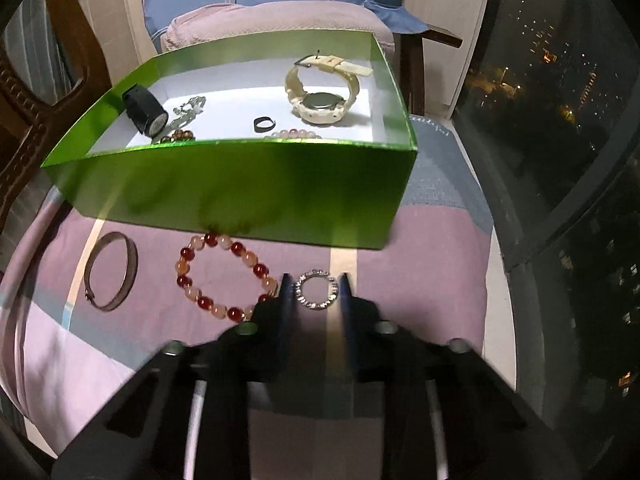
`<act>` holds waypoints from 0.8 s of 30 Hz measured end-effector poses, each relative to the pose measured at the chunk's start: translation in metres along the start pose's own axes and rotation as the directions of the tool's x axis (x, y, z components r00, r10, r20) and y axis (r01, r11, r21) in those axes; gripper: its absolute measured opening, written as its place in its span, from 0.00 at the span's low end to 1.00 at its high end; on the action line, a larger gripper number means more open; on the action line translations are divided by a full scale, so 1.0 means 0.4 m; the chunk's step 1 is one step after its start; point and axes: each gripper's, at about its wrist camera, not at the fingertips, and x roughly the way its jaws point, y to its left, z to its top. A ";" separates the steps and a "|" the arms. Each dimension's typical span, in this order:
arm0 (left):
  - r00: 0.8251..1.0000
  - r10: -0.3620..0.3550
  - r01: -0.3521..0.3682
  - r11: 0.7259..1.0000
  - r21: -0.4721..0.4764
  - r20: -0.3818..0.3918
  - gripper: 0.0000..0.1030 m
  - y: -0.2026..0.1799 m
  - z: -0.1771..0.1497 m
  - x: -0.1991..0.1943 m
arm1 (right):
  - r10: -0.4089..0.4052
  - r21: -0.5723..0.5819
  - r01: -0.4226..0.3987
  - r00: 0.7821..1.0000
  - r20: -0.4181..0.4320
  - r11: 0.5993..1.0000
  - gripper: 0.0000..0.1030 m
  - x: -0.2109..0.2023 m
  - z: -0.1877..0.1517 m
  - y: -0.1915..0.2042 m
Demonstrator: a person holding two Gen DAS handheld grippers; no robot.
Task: Organize jewelry
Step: 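Lift the silver charm with left gripper while right gripper lifts the ring toward box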
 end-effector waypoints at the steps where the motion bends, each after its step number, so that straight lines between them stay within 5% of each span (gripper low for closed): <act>1: 1.000 0.000 0.000 1.000 0.000 0.000 0.14 -0.001 -0.001 -0.002 | 0.009 0.012 -0.009 1.000 -0.007 1.000 0.21 -0.002 0.000 -0.005; 6: 1.000 -0.003 0.003 1.000 0.008 -0.005 0.14 -0.006 -0.003 0.000 | 0.048 0.047 -0.050 0.998 0.045 0.998 0.20 -0.098 -0.041 -0.013; 17: 1.000 -0.010 0.010 0.999 0.050 -0.008 0.14 -0.090 -0.029 -0.068 | 0.122 0.084 -0.149 0.958 0.259 0.985 0.21 -0.528 -0.214 -0.011; 24: 1.000 -0.012 0.012 0.999 0.042 -0.010 0.14 -0.126 -0.074 -0.164 | 0.118 0.067 -0.147 0.940 0.320 0.987 0.21 -0.646 -0.260 0.002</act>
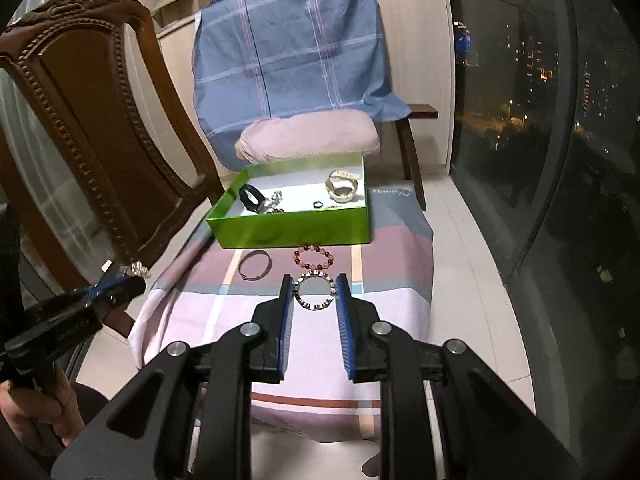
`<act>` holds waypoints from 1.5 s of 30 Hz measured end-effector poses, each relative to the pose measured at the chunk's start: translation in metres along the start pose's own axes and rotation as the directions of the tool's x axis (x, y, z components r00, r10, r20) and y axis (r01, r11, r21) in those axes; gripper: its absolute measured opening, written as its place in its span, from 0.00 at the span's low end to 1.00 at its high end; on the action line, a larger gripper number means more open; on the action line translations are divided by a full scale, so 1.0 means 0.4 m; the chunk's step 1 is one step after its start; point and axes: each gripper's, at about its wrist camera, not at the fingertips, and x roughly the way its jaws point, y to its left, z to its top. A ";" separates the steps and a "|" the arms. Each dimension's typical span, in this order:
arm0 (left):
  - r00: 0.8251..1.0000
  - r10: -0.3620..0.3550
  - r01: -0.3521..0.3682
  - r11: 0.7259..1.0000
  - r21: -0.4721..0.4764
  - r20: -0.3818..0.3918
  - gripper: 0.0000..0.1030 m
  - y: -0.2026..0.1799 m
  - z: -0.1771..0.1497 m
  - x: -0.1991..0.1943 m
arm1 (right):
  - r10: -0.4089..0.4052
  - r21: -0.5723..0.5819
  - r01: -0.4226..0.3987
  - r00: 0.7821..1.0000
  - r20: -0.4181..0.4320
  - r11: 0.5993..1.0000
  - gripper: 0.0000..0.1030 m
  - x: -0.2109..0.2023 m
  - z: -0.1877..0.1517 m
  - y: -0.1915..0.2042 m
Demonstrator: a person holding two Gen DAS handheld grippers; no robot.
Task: Organize jewelry
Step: 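Lift the silver charm with left gripper while right gripper lifts the ring toward box, then lower the charm and ring into the green box and open both grippers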
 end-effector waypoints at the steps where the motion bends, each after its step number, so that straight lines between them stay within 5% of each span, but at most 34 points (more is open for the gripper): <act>1: 1.000 0.006 -0.006 1.000 0.004 0.007 0.14 -0.005 -0.005 -0.016 | 0.004 0.002 -0.004 1.000 0.008 1.000 0.21 -0.008 -0.001 0.002; 19: 0.999 0.014 -0.016 0.999 0.043 0.048 0.14 -0.064 -0.023 -0.124 | 0.045 -0.019 -0.044 0.997 0.058 0.999 0.21 -0.093 -0.004 0.024; 36: 1.000 0.002 -0.002 1.000 0.030 -0.006 0.14 -0.053 -0.032 -0.063 | 0.053 -0.009 -0.053 0.999 0.014 0.999 0.21 -0.044 -0.014 0.017; 45: 1.000 -0.023 0.023 0.999 0.024 -0.002 0.14 -0.025 0.195 0.122 | 0.076 -0.036 -0.075 0.997 0.031 0.997 0.21 0.168 0.179 -0.007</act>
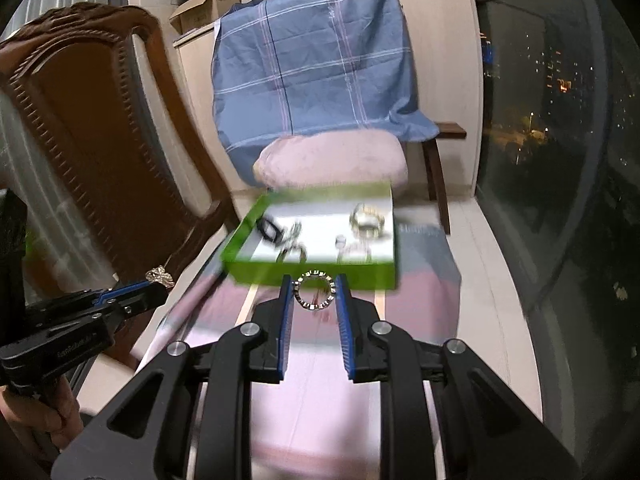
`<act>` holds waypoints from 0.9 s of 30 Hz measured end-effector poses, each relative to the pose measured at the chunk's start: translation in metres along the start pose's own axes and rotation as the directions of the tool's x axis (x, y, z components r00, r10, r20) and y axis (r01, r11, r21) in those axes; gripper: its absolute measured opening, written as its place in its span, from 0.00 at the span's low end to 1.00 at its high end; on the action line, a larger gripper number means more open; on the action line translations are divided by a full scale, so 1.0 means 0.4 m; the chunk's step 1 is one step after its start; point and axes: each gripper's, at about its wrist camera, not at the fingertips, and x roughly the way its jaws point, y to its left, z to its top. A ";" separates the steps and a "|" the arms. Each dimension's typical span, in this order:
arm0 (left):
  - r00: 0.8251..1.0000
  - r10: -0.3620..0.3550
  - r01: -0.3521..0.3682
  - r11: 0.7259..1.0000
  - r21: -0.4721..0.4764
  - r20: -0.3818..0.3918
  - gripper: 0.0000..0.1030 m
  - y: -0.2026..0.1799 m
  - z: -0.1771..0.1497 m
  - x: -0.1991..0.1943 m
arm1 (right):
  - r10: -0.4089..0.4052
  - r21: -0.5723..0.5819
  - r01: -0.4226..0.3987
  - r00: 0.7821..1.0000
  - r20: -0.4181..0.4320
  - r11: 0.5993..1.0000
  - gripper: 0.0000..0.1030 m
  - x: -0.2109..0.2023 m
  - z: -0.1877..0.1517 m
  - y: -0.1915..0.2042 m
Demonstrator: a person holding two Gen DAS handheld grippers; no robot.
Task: Organize jewelry
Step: 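Lower the charm and ring into the green box and open both grippers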
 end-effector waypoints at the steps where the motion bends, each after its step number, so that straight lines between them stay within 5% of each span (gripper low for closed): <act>1: 1.000 0.002 -0.002 1.000 0.002 -0.003 0.14 0.005 0.026 0.025 | -0.009 0.002 0.009 1.000 -0.009 1.000 0.21 0.043 0.026 -0.012; 7: 0.993 0.084 -0.085 0.996 -0.003 -0.080 0.14 0.089 0.152 0.270 | -0.057 0.011 0.058 0.994 -0.089 0.998 0.21 0.288 0.125 -0.083; 15: 0.970 0.141 -0.149 0.988 -0.026 -0.200 0.15 0.194 0.144 0.467 | -0.085 0.027 0.092 0.975 -0.208 0.995 0.21 0.470 0.080 -0.136; 16: 0.967 0.152 -0.160 0.987 -0.024 -0.205 0.22 0.202 0.139 0.474 | -0.089 0.018 0.096 0.970 -0.228 0.995 0.22 0.483 0.071 -0.136; 17: 0.965 0.163 -0.171 0.985 -0.021 -0.207 0.42 0.206 0.139 0.474 | -0.100 0.008 0.105 0.965 -0.242 0.994 0.29 0.489 0.069 -0.136; 20: 0.975 0.159 -0.167 0.985 -0.040 -0.154 0.58 0.216 0.157 0.409 | -0.096 0.032 0.104 0.977 -0.190 0.994 0.40 0.426 0.089 -0.141; 22: 0.989 0.127 -0.131 0.990 -0.047 -0.080 0.70 0.201 0.176 0.301 | -0.074 0.056 0.080 0.991 -0.111 0.995 0.54 0.330 0.124 -0.147; 23: 0.992 0.124 -0.125 0.991 -0.043 -0.031 0.81 0.192 0.180 0.244 | -0.072 0.066 0.077 0.995 -0.071 0.995 0.69 0.284 0.137 -0.150; 27: 0.978 0.101 -0.094 0.994 -0.047 0.183 0.96 0.146 0.130 -0.033 | -0.056 0.115 0.038 0.986 0.155 0.993 0.87 -0.003 0.146 -0.147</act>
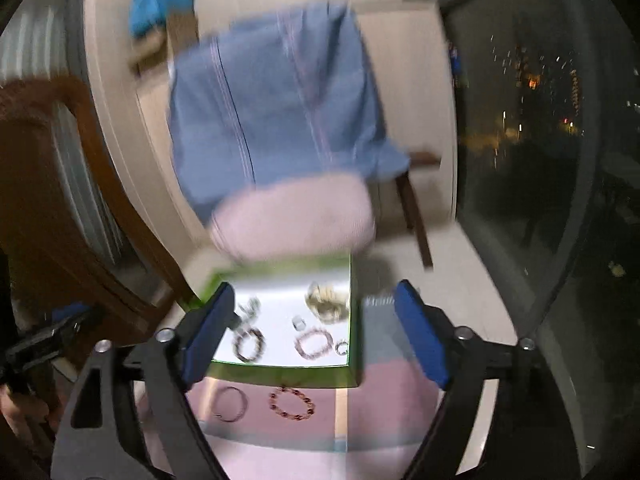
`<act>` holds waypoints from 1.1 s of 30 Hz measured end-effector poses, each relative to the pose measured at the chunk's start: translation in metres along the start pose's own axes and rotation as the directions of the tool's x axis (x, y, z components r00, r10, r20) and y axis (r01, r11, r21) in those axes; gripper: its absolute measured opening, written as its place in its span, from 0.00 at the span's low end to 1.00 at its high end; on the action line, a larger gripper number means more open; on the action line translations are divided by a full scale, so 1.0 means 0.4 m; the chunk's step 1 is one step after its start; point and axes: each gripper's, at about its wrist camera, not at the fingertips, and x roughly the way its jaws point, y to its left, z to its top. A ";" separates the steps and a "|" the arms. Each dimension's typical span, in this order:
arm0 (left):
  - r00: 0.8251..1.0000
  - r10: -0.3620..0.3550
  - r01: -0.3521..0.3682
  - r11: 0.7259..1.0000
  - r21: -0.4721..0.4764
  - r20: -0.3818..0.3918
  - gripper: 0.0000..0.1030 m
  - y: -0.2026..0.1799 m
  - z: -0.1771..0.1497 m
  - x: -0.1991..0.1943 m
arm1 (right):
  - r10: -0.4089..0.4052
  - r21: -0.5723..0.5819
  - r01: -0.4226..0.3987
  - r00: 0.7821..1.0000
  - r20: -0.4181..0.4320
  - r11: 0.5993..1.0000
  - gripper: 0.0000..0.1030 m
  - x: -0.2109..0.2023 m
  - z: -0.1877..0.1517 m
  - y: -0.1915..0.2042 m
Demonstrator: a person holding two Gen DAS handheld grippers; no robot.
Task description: Organize jewelry
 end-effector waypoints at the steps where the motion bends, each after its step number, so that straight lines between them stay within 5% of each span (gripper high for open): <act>1: 1.000 -0.019 0.019 1.000 0.002 0.016 0.96 -0.009 -0.017 -0.057 | 0.003 0.002 -0.003 1.000 0.030 1.000 0.89 -0.063 -0.008 0.005; 7: 0.999 0.002 -0.003 0.999 0.037 0.033 0.96 -0.074 -0.179 -0.239 | -0.009 -0.031 0.010 1.000 0.030 0.999 0.95 -0.252 -0.166 0.064; 15: 0.994 -0.029 0.032 0.999 0.022 -0.105 0.96 -0.131 -0.367 -0.253 | 0.021 -0.031 -0.025 0.992 -0.121 0.999 0.95 -0.312 -0.373 0.120; 33: 0.994 -0.038 0.044 0.997 0.058 -0.101 0.96 -0.180 -0.382 -0.320 | 0.012 -0.047 -0.016 0.996 -0.087 0.999 0.95 -0.400 -0.374 0.132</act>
